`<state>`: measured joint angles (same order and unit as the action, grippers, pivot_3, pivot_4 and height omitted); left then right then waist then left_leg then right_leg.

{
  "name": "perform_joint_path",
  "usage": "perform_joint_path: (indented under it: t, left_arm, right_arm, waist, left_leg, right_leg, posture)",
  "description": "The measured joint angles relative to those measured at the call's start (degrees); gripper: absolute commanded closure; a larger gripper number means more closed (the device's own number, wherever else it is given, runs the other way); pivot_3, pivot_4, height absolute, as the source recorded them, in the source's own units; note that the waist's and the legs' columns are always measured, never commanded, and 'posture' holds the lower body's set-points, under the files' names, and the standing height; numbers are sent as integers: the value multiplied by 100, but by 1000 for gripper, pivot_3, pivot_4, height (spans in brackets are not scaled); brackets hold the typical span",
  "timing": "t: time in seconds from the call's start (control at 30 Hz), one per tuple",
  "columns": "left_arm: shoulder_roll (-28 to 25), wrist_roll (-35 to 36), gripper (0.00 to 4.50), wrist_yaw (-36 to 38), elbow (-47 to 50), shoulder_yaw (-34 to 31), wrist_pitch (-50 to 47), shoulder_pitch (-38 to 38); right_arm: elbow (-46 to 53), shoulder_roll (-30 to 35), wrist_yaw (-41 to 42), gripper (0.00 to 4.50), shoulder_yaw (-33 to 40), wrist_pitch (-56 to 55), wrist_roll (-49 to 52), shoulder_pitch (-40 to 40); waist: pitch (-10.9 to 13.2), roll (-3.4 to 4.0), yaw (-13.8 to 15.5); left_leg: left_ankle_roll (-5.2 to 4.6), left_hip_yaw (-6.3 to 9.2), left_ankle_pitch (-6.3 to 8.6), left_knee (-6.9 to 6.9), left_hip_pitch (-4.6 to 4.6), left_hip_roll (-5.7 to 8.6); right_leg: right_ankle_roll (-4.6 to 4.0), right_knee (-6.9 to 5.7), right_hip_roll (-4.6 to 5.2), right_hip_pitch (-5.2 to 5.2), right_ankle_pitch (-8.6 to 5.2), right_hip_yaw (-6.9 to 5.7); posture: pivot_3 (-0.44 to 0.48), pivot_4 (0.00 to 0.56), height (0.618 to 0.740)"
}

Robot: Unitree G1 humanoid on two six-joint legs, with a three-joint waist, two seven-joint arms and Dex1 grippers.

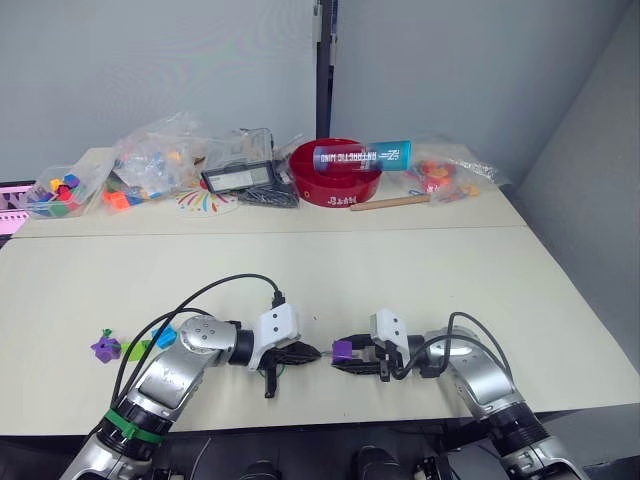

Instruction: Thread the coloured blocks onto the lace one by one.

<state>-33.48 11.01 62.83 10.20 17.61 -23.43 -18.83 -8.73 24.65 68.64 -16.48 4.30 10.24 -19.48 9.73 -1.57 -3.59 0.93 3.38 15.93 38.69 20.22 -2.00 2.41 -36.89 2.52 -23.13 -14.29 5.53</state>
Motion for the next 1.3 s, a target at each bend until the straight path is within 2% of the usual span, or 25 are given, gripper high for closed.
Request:
perform_joint_path:
  t: [0.23, 0.37, 0.47, 0.53, 0.73, 0.8, 1.07, 1.3]
  left_arm:
    - [310, -208, 4452, -131, -219, 266, 26, -269]
    - [284, -277, 4452, -124, -222, 314, 9, -319]
    - [257, -249, 3653, -120, -222, 264, -80, -325]
    - [222, -179, 2980, -98, -217, 194, -162, -336]
    - [-3, 61, 959, 177, 127, 179, -269, -313]
    - [-90, 58, 362, 208, 165, 176, -253, -302]
    - [194, -23, 362, 149, -44, 362, -7, -400]
    - [630, -199, 362, 83, -459, 629, 202, -674]
  right_arm:
    - [31, 28, -11, 3282, 4, 32, 4, 9]
    - [30, 36, -14, 3282, 4, 51, 4, 6]
    - [39, 34, -18, 3282, 2, 87, 5, 0]
    - [62, 34, -22, 2208, 1, 146, 8, -4]
    - [431, 65, -4, 151, -73, 531, 150, 90]
    - [608, 155, -18, 0, -70, 681, 207, 156]
    - [1364, 935, -189, 0, 211, 1172, 289, 496]
    - [1415, 1157, -201, 0, 326, 1268, 347, 518]
  waist:
    - [0, 0, 7]
    - [0, 0, 19]
    - [0, 0, 16]
    - [0, 0, 16]
    - [2, -1, -37]
    - [3, 0, -25]
    - [9, 1, 165]
    - [13, -5, 142]
  left_leg:
    - [0, 0, 0, 0, 1, 1]
    - [0, 0, 0, 1, -1, 2]
    - [0, 0, 0, 1, -1, 1]
    - [0, 0, 0, 0, 0, 1]
    - [0, 1, 0, 0, -2, -1]
    - [1, 0, 0, 1, -1, 0]
    - [1, -2, 0, 4, 23, 8]
    - [0, -3, 0, 3, 21, 7]
  right_leg:
    - [0, 2, 0, 0, 0, 0]
    - [1, 3, 1, 3, 0, 1]
    - [2, 2, 0, 3, 0, 1]
    - [2, 2, 0, 2, 0, 1]
    - [11, -4, -2, 0, -6, 1]
    - [25, -3, -1, 0, -14, 1]
    - [15, 21, 10, -6, -1, 0]
    - [17, 22, 7, -6, -2, 0]
  posture:
    - [0, 150, 740]
    - [0, 150, 740]
    - [0, 150, 740]
    - [0, 150, 740]
    - [0, 150, 740]
    - [0, 150, 740]
    - [0, 150, 740]
    - [0, 150, 740]
